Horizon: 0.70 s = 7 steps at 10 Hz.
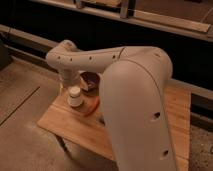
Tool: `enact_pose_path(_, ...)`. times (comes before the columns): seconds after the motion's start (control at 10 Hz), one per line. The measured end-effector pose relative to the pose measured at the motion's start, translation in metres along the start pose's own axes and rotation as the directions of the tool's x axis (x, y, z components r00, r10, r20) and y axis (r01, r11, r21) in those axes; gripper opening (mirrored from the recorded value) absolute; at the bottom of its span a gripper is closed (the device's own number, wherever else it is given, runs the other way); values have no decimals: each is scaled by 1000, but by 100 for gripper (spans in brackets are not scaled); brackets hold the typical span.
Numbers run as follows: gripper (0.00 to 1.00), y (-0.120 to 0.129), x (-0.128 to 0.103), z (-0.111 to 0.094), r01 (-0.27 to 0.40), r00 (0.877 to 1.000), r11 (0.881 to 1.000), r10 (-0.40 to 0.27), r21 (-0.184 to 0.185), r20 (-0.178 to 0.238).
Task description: Place the ceramic cup over the eraser
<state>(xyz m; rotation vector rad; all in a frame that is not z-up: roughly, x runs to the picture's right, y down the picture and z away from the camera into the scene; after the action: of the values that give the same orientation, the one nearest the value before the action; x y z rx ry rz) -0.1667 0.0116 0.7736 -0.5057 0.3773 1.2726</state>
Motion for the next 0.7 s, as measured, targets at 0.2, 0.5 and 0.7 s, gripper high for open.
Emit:
enact_pose_path(0.2, 80, 0, -2, -6, -1, 1000, 1000, 1, 0, 11)
enact_pose_path(0.5, 80, 6, -14, -40, 5, 997, 1000, -4, -9, 78)
enact_pose_path(0.7, 80, 19, -23, -86, 33, 985, 999, -29, -21, 169)
